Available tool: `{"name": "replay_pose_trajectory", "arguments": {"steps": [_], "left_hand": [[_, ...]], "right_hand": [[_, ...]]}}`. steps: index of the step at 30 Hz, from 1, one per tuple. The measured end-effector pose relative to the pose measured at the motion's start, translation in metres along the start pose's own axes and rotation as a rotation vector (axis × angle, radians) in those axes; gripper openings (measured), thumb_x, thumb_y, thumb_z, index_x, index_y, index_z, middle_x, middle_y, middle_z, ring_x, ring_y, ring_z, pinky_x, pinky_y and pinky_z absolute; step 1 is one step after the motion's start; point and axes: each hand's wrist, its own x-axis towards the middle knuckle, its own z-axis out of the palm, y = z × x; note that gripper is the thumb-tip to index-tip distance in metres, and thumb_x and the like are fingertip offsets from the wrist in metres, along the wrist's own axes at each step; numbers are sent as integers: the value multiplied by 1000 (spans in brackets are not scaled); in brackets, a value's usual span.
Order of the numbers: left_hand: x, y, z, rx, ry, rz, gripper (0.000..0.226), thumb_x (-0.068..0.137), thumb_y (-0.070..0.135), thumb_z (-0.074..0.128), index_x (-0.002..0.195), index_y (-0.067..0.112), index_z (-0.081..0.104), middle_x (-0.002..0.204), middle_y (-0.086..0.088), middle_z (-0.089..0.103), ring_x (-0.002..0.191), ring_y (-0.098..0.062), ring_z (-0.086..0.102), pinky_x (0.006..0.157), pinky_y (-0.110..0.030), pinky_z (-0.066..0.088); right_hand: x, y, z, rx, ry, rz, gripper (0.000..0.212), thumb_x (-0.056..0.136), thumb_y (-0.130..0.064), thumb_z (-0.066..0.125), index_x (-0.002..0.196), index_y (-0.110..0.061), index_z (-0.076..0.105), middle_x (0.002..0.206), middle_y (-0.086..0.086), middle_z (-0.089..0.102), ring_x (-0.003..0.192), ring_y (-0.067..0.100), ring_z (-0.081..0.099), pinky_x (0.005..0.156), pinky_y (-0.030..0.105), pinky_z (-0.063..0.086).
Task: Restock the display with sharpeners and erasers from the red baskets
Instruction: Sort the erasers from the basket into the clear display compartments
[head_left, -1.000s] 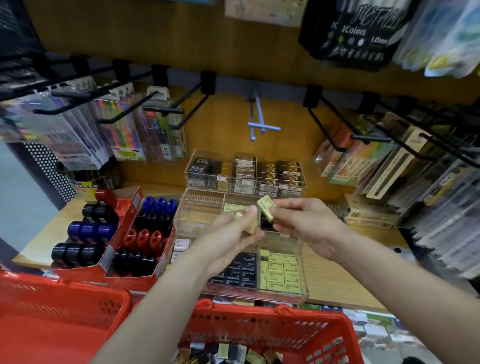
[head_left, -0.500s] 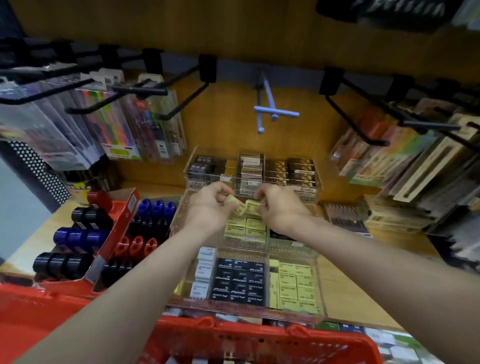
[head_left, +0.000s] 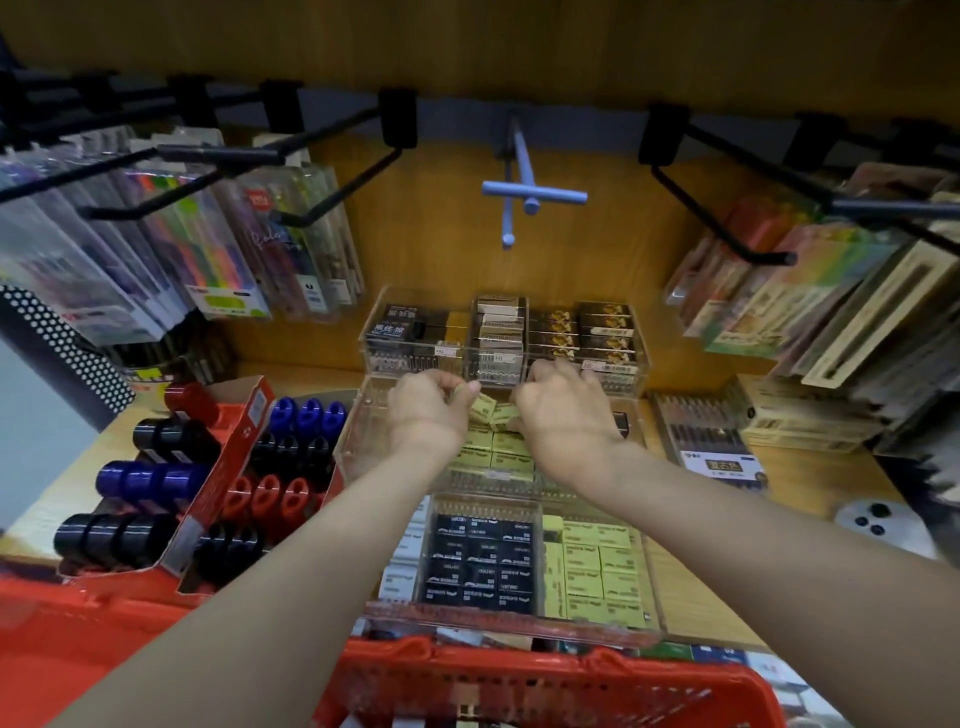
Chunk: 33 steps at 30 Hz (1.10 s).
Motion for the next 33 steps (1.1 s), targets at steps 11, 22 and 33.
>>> {"name": "replay_pose_trajectory", "arguments": {"steps": [11, 22, 33], "left_hand": [[-5, 3, 0, 194, 183, 68, 22, 86, 36, 73, 103, 23, 70, 112, -1, 62, 94, -18, 62, 78, -33, 54], [-9, -6, -16, 453, -106, 325, 36, 76, 45, 78, 110, 37, 67, 104, 9, 43, 105, -15, 45, 93, -37, 49], [-4, -1, -4, 458, 93, 216, 17, 79, 25, 80, 91, 31, 70, 111, 7, 58, 90, -13, 51, 70, -27, 41]], "right_hand": [[-15, -9, -2, -97, -53, 22, 50, 83, -15, 70, 129, -7, 53, 137, 18, 41, 130, 35, 36, 106, 48, 33], [-29, 9, -10, 125, -4, 124, 47, 95, -23, 60, 138, -11, 45, 140, 12, 41, 130, 29, 39, 106, 41, 37], [-7, -3, 5, 97, 65, 90, 37, 93, -26, 64, 127, -14, 56, 132, 8, 49, 125, 28, 44, 102, 42, 37]]}}
